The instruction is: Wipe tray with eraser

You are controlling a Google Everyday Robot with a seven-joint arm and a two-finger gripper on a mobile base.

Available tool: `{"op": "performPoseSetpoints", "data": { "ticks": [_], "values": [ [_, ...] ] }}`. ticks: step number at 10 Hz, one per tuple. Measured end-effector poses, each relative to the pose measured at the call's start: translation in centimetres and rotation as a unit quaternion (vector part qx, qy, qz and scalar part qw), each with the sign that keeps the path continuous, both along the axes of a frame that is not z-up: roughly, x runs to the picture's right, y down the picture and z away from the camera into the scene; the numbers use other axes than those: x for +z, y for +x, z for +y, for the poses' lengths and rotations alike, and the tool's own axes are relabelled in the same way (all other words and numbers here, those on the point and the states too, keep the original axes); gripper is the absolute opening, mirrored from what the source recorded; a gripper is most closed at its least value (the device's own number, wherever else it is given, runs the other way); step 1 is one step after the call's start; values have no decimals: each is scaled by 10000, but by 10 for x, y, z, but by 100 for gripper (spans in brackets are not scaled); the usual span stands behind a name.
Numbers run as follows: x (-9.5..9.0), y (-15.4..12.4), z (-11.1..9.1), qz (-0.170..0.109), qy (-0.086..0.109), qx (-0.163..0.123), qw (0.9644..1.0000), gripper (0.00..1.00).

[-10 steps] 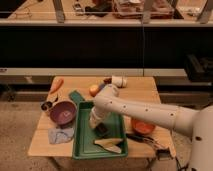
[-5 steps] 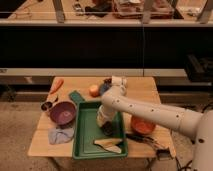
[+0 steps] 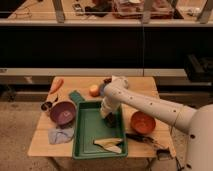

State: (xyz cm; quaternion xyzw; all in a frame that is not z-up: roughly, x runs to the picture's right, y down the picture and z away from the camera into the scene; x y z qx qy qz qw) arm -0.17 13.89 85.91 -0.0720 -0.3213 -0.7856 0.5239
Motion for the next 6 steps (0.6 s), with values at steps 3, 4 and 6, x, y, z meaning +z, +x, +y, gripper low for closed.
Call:
{"op": "performPoseSetpoints", "data": {
  "ticks": [3,4,6],
  "values": [
    [0,-44,-16,-212,117,-116,9996,0],
    [-1,-54,-19,-266,144,-149,9994,0],
    [-4,-74,-17,-431,171,-280,9985,0]
  ]
}}
